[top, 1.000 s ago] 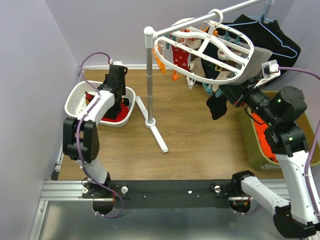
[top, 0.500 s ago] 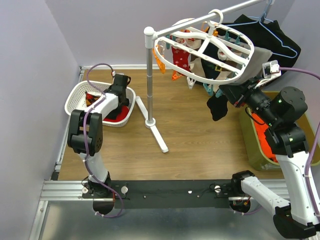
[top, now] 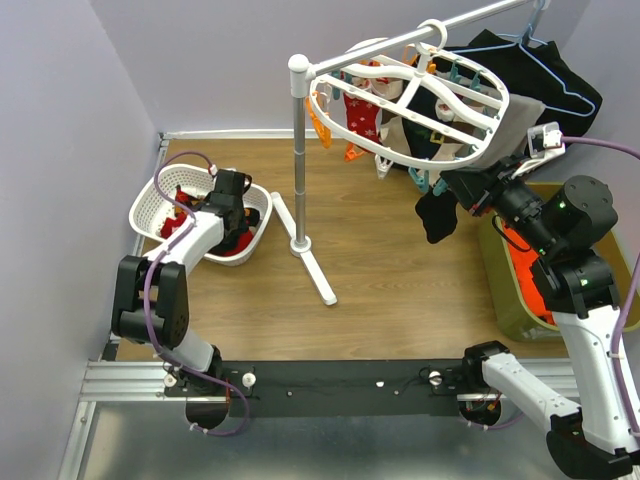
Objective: Clip the socks to the hanger
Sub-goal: Pick up the sock from the bin.
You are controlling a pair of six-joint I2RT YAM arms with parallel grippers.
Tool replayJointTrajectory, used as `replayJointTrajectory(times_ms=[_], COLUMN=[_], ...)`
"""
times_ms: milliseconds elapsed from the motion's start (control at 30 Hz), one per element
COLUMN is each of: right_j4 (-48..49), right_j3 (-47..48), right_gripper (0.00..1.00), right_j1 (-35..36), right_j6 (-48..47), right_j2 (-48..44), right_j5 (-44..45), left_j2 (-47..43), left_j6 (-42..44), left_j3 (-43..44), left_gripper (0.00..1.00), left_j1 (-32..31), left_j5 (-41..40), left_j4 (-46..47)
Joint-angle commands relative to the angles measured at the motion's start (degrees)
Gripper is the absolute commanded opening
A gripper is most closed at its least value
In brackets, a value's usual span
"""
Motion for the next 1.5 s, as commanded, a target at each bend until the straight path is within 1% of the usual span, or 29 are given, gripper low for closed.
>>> replayJointTrajectory(times_ms=[0, 133, 200, 300, 567, 667, 767, 800, 867, 900, 933, 1133, 1300, 1467], right_j4=[-0.79, -0.62, -0.62, -0.62, -0.97, -1.23, -1.32, -1.32, -1.32, -1.23, -1.23, -0.97, -0.7, -0.26], right_j3=[0.12, 0.03, -0.15, -0.06, -0.06, -0.32, -0.5, -0.5, -0.41, -0.41, -0.41, -0.24, -0.06, 0.47], right_gripper=[0.12, 0.12, 0.12, 0.12, 0.12, 0.12, 0.12, 0.12, 0.12, 0.12, 0.12, 0.12, 0.12, 0.12], right_j1=[-0.09, -0.09, -0.18, -0.18, -0.09, -0.18, -0.09, -0.09, -0.09, -0.09, -0.09, -0.09, -0.18, -0.18], right_j6=[0.04, 0.13, 0.13, 0.13, 0.22, 0.3, 0.3, 0.3, 0.3, 0.3, 0.3, 0.48, 0.39, 0.65], right_j2=[-0.02, -0.02, -0.02, -0.02, -0.28, -0.63, -0.63, -0.55, -0.63, -0.55, -0.55, -0.28, -0.19, 0.07], right_j5=[0.37, 0.37, 0.37, 0.46, 0.9, 1.25, 1.34, 1.25, 1.34, 1.34, 1.25, 0.99, 0.81, 0.2], left_j2=[-2.24, -0.49, 3.02, 7.94, 17.43, 18.67, 19.03, 18.85, 17.11, 16.22, 15.34, 8.49, 1.02, -5.3], left_j6=[-0.19, 2.27, 3.24, 4.12, 4.39, 3.77, 3.34, 3.33, 3.24, 3.16, 3.24, 3.33, 4.12, 4.91], left_j3=[5.55, 11.27, 14.43, 16.98, 18.67, 17.09, 16.03, 15.94, 15.33, 15.24, 14.89, 16.64, 17.96, 21.39], left_gripper=[0.45, 0.46, 0.46, 0.46, 0.46, 0.42, 0.31, 0.21, 0.13, 0.01, 0.0, 0.0, 0.0, 0.0], left_j1=[0.41, 0.33, 0.33, 0.33, 0.33, 0.33, 0.42, 0.42, 0.33, 0.33, 0.33, 0.41, 0.33, 0.33], left_j5=[0.87, -3.07, -3.44, -2.91, -4.84, -4.76, -5.37, -5.46, -5.72, -5.9, -6.42, -8.1, -8.89, -9.24], left_j4=[-3.27, -4.59, -5.55, -6.08, -6.09, -4.86, -4.42, -4.24, -4.33, -4.24, -4.07, -6.61, -7.67, -9.34])
